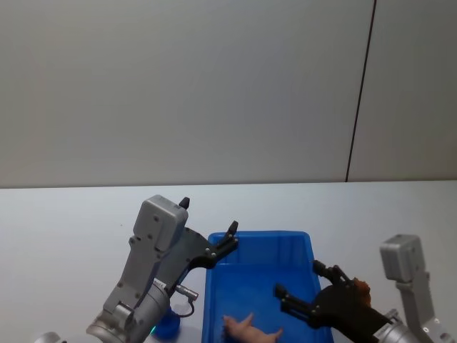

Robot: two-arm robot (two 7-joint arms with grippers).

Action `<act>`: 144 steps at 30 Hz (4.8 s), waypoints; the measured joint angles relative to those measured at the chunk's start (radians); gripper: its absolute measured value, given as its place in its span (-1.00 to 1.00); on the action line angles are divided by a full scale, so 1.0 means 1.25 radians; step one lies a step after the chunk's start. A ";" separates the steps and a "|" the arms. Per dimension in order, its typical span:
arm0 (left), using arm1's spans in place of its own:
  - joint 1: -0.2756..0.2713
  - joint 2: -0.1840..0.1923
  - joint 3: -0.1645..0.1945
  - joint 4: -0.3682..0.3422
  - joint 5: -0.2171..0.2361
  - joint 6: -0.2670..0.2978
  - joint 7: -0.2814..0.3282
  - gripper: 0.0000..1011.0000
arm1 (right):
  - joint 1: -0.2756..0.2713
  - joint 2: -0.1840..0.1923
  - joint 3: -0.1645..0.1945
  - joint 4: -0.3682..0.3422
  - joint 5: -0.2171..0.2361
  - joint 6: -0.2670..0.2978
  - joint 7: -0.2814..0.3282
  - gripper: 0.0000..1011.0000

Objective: Pick up the two dolls from the table and place them into the box.

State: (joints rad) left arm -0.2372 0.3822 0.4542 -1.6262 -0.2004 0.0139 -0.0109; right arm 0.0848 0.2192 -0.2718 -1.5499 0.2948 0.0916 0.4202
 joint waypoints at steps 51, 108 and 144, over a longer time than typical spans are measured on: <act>0.000 0.000 0.000 0.000 0.000 0.000 0.000 0.99 | -0.162 0.067 0.044 -0.098 0.021 -0.044 -0.284 0.98; 0.000 0.000 0.000 0.000 0.000 0.000 0.000 0.99 | -0.126 0.024 0.024 -0.059 -0.031 -0.056 -0.239 -0.40; 0.000 0.000 0.000 0.000 0.000 0.000 0.000 0.99 | 0.000 -0.030 0.007 0.054 0.008 -0.085 -0.033 0.02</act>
State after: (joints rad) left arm -0.2372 0.3821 0.4542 -1.6262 -0.2004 0.0139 -0.0109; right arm 0.0853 0.1819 -0.2630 -1.4827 0.3043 -0.0150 0.3786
